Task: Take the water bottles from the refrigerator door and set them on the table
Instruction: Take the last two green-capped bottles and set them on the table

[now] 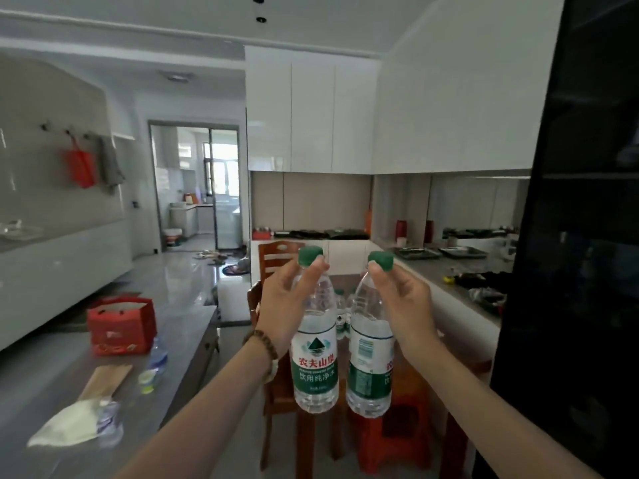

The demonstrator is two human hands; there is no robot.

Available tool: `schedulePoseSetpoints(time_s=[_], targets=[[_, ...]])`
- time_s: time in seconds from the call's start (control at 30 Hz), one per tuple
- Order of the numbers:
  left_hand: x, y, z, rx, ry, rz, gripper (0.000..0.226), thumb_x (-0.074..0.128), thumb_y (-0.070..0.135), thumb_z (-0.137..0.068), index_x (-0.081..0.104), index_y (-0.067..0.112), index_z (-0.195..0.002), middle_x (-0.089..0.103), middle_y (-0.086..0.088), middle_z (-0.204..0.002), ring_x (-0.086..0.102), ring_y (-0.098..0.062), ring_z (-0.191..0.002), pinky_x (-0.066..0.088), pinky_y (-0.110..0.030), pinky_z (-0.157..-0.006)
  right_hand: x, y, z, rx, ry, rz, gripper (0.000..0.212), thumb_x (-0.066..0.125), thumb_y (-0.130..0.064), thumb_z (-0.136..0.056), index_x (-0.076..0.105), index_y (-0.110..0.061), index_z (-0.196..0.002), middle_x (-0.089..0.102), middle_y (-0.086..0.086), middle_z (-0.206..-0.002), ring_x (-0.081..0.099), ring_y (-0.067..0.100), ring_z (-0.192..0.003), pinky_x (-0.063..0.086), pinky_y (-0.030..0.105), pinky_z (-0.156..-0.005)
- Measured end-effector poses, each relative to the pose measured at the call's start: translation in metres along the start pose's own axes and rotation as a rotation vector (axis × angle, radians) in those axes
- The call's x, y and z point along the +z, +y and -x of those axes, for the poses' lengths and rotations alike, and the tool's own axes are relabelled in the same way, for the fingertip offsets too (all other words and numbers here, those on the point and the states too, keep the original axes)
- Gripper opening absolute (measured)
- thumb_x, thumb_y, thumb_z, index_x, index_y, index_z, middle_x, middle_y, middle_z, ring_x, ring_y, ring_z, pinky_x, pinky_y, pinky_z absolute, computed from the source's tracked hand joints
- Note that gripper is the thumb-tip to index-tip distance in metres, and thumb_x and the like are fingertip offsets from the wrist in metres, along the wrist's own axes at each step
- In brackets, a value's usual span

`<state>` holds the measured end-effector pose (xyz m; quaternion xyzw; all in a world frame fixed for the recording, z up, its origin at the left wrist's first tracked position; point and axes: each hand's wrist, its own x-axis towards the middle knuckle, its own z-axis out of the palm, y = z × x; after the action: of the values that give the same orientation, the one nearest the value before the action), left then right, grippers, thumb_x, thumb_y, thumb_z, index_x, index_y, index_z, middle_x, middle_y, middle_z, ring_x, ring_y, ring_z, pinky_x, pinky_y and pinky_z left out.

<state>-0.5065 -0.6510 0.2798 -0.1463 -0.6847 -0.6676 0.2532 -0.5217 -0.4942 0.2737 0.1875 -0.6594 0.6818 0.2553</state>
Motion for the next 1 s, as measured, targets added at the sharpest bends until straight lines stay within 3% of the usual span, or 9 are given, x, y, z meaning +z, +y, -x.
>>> schedulePoseSetpoints(time_s=[0.07,0.2,0.37,0.57,0.7,0.8,0.9,1.0], targets=[[0.012,-0.025,-0.029,-0.016,0.017,0.008,0.031,0.056,0.042,-0.084,0.067,0.019,-0.101,0.072,0.003,-0.099,0.067,-0.010,-0.093,0.054,-0.028,-0.081,-0.002,0.026,-0.033,0.010,-0.009,0.001,0.011,0.062,-0.028,-0.086,0.067,-0.029,-0.096,0.071,-0.012,-0.091,0.066,-0.002,-0.085,0.052,0.013,-0.074],[0.036,-0.075,-0.088,0.016,0.011,-0.041,0.023,0.057,0.031,-0.088,0.066,0.019,-0.106,0.070,0.012,-0.096,0.064,0.006,-0.087,0.050,-0.011,-0.073,-0.008,0.078,-0.091,0.020,-0.032,0.047,0.009,0.062,-0.025,-0.086,0.066,-0.028,-0.094,0.069,-0.016,-0.089,0.063,-0.009,-0.081,0.049,0.008,-0.072],[0.055,-0.160,-0.160,-0.046,0.004,-0.031,0.027,0.058,0.029,-0.088,0.064,0.014,-0.109,0.069,0.005,-0.103,0.063,-0.001,-0.096,0.052,-0.014,-0.082,-0.020,0.154,-0.154,0.058,-0.016,0.095,0.011,0.065,-0.024,-0.084,0.064,-0.035,-0.087,0.070,-0.028,-0.075,0.063,-0.013,-0.078,0.047,0.006,-0.068],[0.078,-0.261,-0.246,-0.037,-0.125,-0.045,0.027,0.062,0.024,-0.086,0.064,0.012,-0.109,0.067,0.009,-0.098,0.061,0.008,-0.086,0.047,-0.008,-0.076,-0.023,0.253,-0.220,0.135,0.012,0.186,0.007,0.068,-0.033,-0.079,0.068,-0.034,-0.086,0.071,-0.015,-0.092,0.066,0.006,-0.094,0.051,0.029,-0.088],[0.090,-0.321,-0.297,-0.078,-0.220,-0.063,0.023,0.063,0.028,-0.084,0.063,0.021,-0.105,0.067,0.011,-0.098,0.061,0.009,-0.087,0.048,-0.009,-0.078,-0.023,0.308,-0.262,0.204,0.036,0.215,0.020,0.070,-0.034,-0.077,0.070,-0.026,-0.095,0.073,-0.004,-0.099,0.066,0.013,-0.098,0.051,0.036,-0.091],[0.099,-0.356,-0.329,-0.104,-0.278,-0.104,0.016,0.063,0.030,-0.083,0.063,0.030,-0.099,0.066,0.012,-0.098,0.060,0.009,-0.088,0.047,-0.008,-0.078,-0.023,0.344,-0.290,0.249,0.023,0.233,0.013,0.069,-0.022,-0.080,0.069,-0.024,-0.093,0.072,-0.006,-0.091,0.066,0.006,-0.087,0.052,0.029,-0.085],[0.111,-0.388,-0.352,-0.115,-0.327,-0.170,0.015,0.065,0.028,-0.082,0.062,0.033,-0.097,0.063,0.008,-0.100,0.057,0.004,-0.089,0.047,-0.013,-0.081,-0.028,0.382,-0.310,0.272,0.004,0.276,0.017,0.068,-0.017,-0.082,0.068,-0.013,-0.098,0.068,-0.006,-0.087,0.062,-0.009,-0.072,0.048,0.011,-0.070],[0.120,-0.419,-0.372,-0.135,-0.377,-0.205,0.016,0.066,0.026,-0.082,0.063,0.030,-0.097,0.063,0.009,-0.096,0.057,0.008,-0.086,0.045,-0.008,-0.078,-0.038,0.422,-0.329,0.280,-0.031,0.359,0.020,0.071,-0.019,-0.079,0.069,-0.010,-0.097,0.061,-0.001,-0.095,0.059,-0.007,-0.078,0.043,0.004,-0.068]])
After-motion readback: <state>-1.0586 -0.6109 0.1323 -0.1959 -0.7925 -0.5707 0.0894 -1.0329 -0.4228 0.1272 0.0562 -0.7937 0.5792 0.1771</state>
